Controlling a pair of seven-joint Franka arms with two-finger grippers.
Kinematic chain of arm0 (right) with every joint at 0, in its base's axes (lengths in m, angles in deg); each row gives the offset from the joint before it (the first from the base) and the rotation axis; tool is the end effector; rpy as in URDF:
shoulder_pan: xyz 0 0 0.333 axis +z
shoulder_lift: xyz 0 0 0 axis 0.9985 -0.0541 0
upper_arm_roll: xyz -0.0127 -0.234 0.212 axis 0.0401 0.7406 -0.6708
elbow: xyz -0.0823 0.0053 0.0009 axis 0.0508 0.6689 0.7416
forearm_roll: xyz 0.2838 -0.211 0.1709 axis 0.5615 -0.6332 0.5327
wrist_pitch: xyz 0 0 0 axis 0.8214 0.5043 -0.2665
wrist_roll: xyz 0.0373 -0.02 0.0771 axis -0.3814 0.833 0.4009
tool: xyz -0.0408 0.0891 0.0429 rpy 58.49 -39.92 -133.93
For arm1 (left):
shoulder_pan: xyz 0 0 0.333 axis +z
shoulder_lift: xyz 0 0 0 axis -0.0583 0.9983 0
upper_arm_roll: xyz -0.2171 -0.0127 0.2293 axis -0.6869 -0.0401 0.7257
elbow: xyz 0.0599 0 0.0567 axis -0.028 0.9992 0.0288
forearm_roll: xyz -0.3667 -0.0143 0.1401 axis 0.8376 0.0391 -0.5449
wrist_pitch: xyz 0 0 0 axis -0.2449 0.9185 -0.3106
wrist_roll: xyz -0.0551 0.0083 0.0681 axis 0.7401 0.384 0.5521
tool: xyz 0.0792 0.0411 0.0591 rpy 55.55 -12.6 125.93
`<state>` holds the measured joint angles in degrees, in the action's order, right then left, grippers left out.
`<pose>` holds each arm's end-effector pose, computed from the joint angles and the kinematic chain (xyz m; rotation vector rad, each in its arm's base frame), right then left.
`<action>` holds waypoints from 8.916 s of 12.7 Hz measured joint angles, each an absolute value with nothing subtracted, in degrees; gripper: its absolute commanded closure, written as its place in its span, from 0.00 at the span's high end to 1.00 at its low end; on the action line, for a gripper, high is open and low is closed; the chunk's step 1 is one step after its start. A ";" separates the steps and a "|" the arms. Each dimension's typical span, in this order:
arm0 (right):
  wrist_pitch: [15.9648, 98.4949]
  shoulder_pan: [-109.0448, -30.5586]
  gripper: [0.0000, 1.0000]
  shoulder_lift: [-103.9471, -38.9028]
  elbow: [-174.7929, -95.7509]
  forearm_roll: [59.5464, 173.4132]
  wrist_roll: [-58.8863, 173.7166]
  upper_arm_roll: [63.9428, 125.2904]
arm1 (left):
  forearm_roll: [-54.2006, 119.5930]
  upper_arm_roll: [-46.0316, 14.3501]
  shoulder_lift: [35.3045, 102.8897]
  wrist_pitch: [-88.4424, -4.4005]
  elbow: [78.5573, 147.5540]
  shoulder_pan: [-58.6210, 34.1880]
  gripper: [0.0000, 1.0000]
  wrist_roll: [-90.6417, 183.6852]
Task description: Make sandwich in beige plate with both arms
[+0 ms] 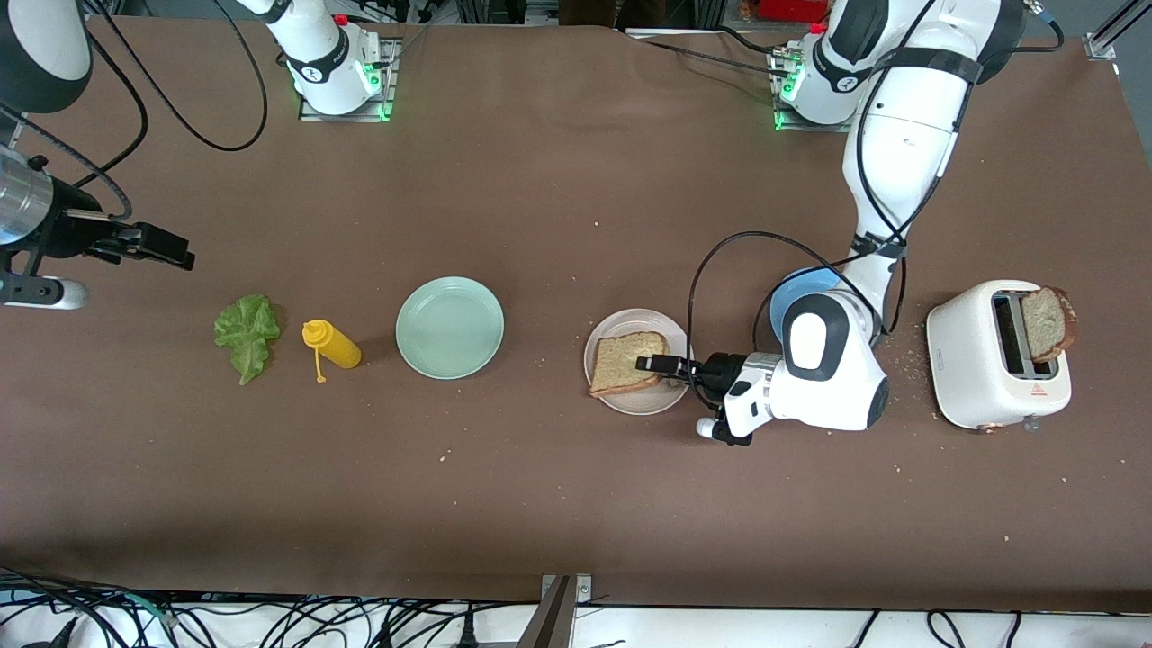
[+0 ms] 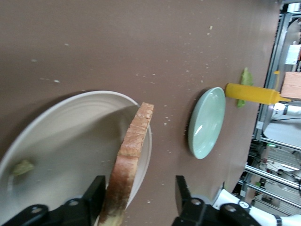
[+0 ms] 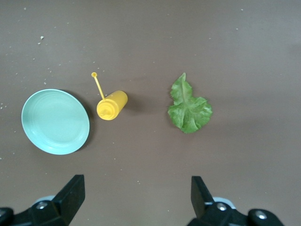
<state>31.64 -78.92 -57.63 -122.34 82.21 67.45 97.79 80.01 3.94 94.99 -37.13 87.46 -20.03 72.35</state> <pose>0.6014 0.0053 0.5609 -3.1166 0.1558 0.1569 0.6862 -0.2557 0.2069 2.2557 -0.1550 -0.3042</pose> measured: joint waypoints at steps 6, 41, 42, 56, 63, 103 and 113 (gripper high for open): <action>33.76 -78.18 1.00 -57.91 -122.35 82.26 67.45 96.72 | 64.19 5.19 93.37 -36.92 86.51 -16.79 1.00 64.61; 46.75 -84.78 0.99 -74.01 -144.78 132.60 -49.38 109.15 | 25.48 7.28 68.73 -12.11 84.77 -5.52 1.00 57.56; 45.32 -84.76 0.99 -74.99 -144.79 135.28 -51.55 109.12 | 25.48 7.27 68.73 -12.11 84.77 -5.53 1.00 57.56; 40.24 -84.75 0.99 -85.36 -144.69 151.55 -66.24 108.18 | 25.48 7.26 68.73 -12.11 84.77 -5.54 1.00 57.56; 40.28 -83.45 0.99 -87.43 -143.75 156.89 -68.06 107.12 | 25.48 7.25 68.73 -12.11 84.77 -5.54 1.00 57.56; 65.19 -33.24 0.00 -86.58 -114.45 69.70 32.69 107.17 | 25.47 7.17 68.76 -12.11 84.82 -5.60 1.00 56.72; 57.13 -22.74 0.00 -99.66 -108.81 52.58 51.66 107.27 | 25.47 7.13 68.76 -12.11 84.86 -5.60 1.00 56.71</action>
